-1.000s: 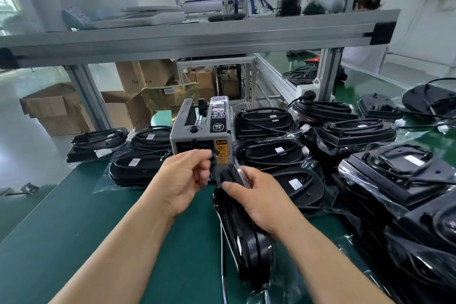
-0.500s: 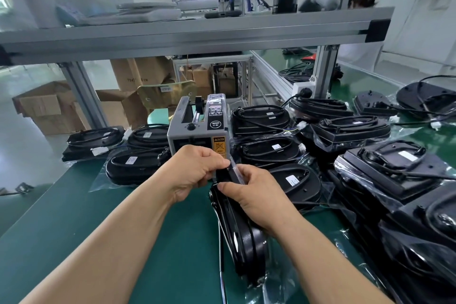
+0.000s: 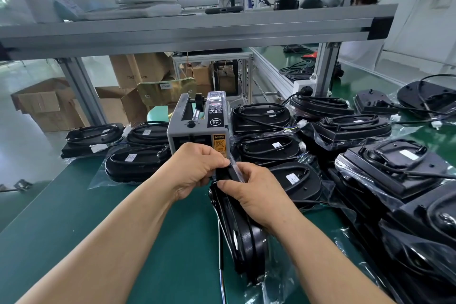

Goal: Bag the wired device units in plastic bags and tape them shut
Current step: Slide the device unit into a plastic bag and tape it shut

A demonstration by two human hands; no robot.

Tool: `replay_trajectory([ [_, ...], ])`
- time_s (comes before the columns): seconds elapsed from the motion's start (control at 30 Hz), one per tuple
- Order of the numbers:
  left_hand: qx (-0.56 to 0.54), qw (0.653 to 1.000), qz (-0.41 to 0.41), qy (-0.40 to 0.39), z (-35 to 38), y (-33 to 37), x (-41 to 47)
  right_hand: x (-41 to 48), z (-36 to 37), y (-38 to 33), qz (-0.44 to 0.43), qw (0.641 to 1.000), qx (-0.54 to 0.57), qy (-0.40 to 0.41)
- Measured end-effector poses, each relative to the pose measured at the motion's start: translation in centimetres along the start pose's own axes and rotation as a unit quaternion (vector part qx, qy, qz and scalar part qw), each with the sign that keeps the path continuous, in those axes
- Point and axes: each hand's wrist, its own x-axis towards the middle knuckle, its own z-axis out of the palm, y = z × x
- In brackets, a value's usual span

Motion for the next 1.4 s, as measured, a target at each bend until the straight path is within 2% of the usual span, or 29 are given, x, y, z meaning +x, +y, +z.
replay_trajectory([
  [0.23,0.018,0.999,0.038,0.028,0.1,-0.6,0.3,-0.1,-0.1,0.0,-0.003,1.000,0.002,-0.007],
  [0.37,0.044,0.994,0.068,0.077,0.4,-1.5,0.4,-0.1,-0.1,-0.1,-0.006,1.000,-0.011,-0.002],
  [0.6,-0.022,0.993,0.019,0.116,1.9,-2.2,0.6,0.0,-0.1,0.0,0.003,1.000,-0.002,-0.002],
  [0.87,-0.012,0.998,0.012,0.053,1.3,-2.5,-0.1,0.0,0.0,0.0,0.004,1.000,-0.007,0.002],
  [1.17,-0.090,0.994,0.023,0.066,1.3,-2.5,-1.1,-0.5,0.2,-0.8,0.037,0.997,-0.069,-0.007],
  [1.3,-0.052,0.993,0.081,0.072,0.8,-2.0,-3.2,-1.7,0.0,-0.9,-0.023,0.996,-0.085,0.002],
  [1.4,0.003,0.980,0.167,0.107,0.6,-0.6,-5.2,-3.0,0.6,-0.3,-0.124,0.992,0.017,0.024],
])
